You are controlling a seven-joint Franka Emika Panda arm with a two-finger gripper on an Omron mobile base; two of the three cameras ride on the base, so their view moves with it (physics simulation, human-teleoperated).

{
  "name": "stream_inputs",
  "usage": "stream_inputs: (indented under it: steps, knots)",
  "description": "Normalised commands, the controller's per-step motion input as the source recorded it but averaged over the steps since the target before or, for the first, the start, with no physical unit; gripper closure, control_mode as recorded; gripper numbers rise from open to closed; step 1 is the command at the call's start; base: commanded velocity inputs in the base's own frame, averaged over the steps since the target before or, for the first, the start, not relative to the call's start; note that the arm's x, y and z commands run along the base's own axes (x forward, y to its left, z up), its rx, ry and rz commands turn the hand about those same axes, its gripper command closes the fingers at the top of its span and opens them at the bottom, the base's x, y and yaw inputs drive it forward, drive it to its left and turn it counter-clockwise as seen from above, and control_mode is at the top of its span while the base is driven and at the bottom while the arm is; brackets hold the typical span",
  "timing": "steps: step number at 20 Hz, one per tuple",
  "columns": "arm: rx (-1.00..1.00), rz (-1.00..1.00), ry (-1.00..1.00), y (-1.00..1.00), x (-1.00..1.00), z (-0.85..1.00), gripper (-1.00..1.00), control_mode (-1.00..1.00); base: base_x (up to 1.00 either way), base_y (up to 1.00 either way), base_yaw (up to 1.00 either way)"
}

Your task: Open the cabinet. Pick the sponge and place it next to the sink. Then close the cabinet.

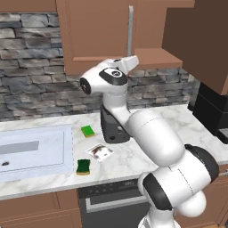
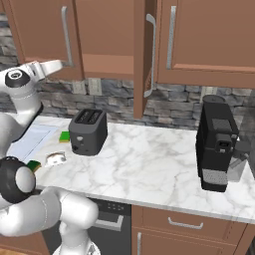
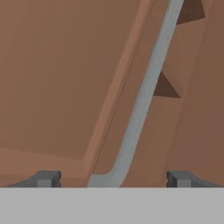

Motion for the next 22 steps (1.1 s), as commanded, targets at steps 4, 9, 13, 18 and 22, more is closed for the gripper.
stream_inputs:
  steps: [4, 9, 13, 18, 22]
  knots:
    - [0.0, 0.04, 0.0, -0.35, 0.51, 0.01, -1.0, -1.0, 0.0, 0.0, 0.0]
    - [0.0, 0.06, 0.0, -0.37, 0.39, 0.02, -1.0, -1.0, 0.0, 0.0, 0.0]
    - [0.0, 0.07, 0.0, -0.3, 0.3, 0.0, -1.0, -1.0, 0.0, 0.0, 0.0]
    - [0.0, 0.08, 0.0, -0.25, 0.06, 0.02, -1.0, -1.0, 0.0, 0.0, 0.0]
    - [0.0, 0.12, 0.0, -0.23, -0.39, 0.21, -1.0, -1.0, 0.0, 0.0, 0.0]
